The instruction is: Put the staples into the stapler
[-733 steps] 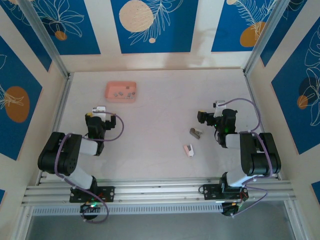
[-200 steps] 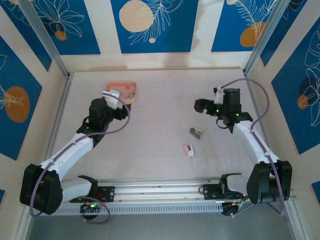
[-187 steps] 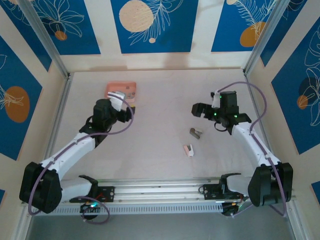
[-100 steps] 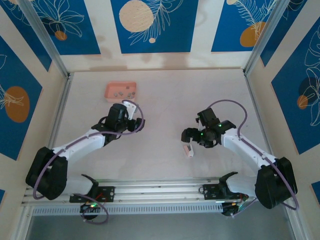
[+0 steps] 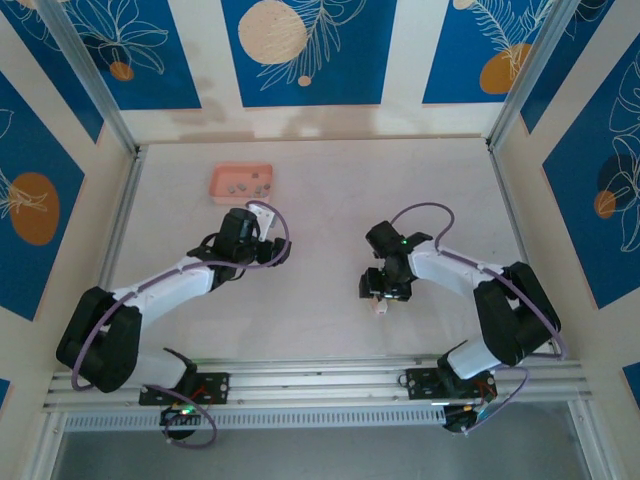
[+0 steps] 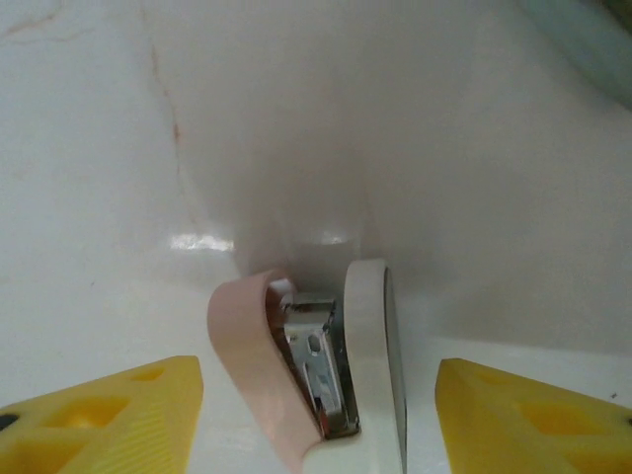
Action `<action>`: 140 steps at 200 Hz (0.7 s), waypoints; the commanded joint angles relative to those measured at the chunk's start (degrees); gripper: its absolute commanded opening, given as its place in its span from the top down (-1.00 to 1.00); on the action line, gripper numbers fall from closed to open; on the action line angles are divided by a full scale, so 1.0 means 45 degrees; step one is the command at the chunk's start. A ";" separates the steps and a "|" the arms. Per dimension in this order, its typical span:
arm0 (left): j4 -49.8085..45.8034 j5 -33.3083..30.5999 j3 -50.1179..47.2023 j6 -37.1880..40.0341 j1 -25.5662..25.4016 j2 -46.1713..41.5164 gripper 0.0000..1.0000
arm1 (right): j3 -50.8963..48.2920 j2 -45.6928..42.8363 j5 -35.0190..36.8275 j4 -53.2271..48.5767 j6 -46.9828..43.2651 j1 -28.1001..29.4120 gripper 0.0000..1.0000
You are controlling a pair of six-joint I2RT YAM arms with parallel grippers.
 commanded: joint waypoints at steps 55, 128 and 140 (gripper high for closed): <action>0.0124 -0.0088 -0.0047 -0.0179 -0.0125 0.0139 -0.47 | 0.0962 0.1371 0.1018 -0.0748 0.0091 0.0516 0.02; 0.0149 0.0556 -0.0081 -0.0272 -0.0133 -0.0495 -0.42 | 0.0548 -0.0282 0.1550 0.0154 0.0809 0.0918 0.32; 0.0386 0.1190 -0.0170 -0.0362 -0.0149 -0.0740 -0.37 | 0.0152 -0.1294 0.1377 0.1189 0.1230 0.0834 0.34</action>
